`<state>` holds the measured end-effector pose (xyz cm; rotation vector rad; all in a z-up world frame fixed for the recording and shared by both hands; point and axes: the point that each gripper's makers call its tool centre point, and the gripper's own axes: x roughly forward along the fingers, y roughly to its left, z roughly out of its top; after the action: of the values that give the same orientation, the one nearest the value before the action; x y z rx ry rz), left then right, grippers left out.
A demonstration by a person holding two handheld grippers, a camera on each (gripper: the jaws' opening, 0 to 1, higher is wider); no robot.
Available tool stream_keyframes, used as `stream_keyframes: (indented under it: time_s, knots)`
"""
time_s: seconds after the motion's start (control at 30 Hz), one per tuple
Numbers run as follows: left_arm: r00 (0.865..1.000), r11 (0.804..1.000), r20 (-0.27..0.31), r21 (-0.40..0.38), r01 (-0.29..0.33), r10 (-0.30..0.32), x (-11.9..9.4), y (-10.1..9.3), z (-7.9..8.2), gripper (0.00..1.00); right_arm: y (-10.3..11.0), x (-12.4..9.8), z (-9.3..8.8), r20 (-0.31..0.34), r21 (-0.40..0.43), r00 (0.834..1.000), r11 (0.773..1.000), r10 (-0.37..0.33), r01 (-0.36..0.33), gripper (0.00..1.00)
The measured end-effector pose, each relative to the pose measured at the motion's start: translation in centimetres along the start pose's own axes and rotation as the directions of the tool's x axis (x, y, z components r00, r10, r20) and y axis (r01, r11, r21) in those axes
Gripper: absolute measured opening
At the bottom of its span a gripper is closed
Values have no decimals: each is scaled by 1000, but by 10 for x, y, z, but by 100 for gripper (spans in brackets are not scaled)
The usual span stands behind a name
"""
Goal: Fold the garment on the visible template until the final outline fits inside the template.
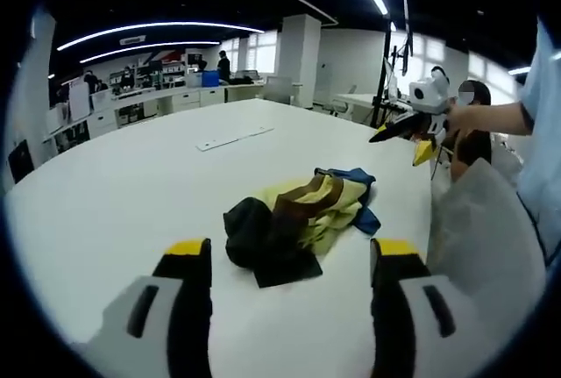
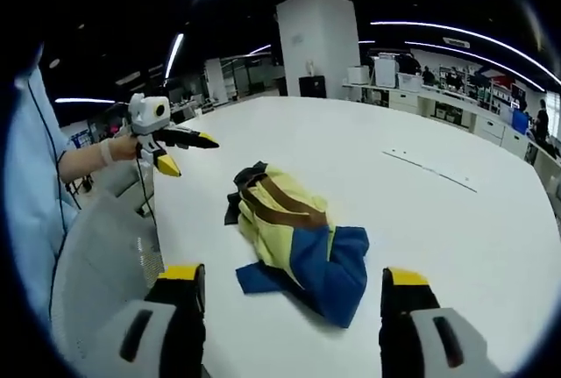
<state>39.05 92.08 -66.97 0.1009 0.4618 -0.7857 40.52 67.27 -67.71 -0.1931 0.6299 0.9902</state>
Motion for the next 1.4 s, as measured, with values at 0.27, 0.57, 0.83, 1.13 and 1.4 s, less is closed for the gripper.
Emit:
stream_keyframes:
  time_s: [0.27, 0.57, 0.83, 1.13, 1.4]
  knots:
    - [999, 999, -41, 3, 33, -32, 20, -2, -14, 49, -12, 16, -13, -45, 23, 999, 1000, 13, -12, 65]
    - [997, 998, -83, 62, 2, 3, 46, 10, -18, 18, -23, 29, -14, -70, 42, 997, 999, 16, -13, 42]
    - [991, 996, -121, 76, -54, 63, 62, 18, -28, 11, -25, 37, -24, -109, 54, 994, 999, 11, -5, 28]
    - [989, 997, -133, 43, -67, 73, 61, 23, -34, 8, -24, 47, -29, -130, 90, 990, 995, 47, -35, 18]
    - [988, 998, -143, 32, -58, 62, 58, 22, -37, 8, -14, 51, -32, -145, 148, 983, 985, 110, -88, 0]
